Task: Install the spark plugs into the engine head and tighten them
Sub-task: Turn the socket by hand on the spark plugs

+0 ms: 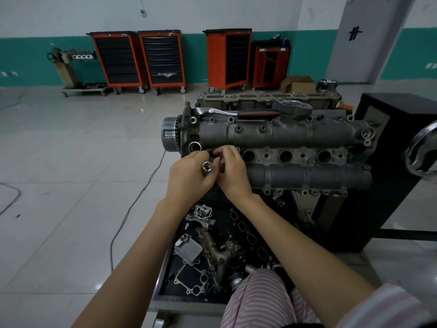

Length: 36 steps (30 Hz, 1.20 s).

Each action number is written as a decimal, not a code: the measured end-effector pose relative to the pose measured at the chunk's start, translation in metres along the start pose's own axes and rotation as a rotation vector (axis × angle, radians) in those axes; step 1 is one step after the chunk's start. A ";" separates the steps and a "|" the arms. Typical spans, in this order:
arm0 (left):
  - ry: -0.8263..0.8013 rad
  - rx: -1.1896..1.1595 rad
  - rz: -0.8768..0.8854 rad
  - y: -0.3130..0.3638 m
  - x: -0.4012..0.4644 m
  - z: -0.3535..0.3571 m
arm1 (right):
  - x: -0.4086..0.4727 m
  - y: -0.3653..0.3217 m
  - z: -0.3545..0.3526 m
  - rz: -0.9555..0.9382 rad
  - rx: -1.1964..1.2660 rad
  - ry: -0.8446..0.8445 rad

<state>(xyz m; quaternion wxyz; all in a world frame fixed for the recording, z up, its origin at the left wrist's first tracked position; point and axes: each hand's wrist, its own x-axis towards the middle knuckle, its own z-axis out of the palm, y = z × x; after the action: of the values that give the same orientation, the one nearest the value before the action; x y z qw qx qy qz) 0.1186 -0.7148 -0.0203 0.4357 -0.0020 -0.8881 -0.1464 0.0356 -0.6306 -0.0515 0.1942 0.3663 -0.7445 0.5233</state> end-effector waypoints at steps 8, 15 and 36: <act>-0.030 -0.033 -0.072 -0.002 -0.002 0.001 | 0.001 -0.002 -0.001 -0.057 -0.024 -0.032; -0.012 0.005 -0.062 0.003 0.003 -0.002 | 0.001 -0.004 0.003 0.049 0.058 0.030; -0.010 0.022 -0.083 0.002 0.003 0.000 | -0.001 -0.002 -0.002 0.055 0.032 -0.017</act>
<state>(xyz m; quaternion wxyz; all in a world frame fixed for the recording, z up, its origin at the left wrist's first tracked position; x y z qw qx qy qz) 0.1176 -0.7132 -0.0175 0.4249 0.0389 -0.8911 -0.1544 0.0375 -0.6285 -0.0499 0.1675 0.3534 -0.7474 0.5370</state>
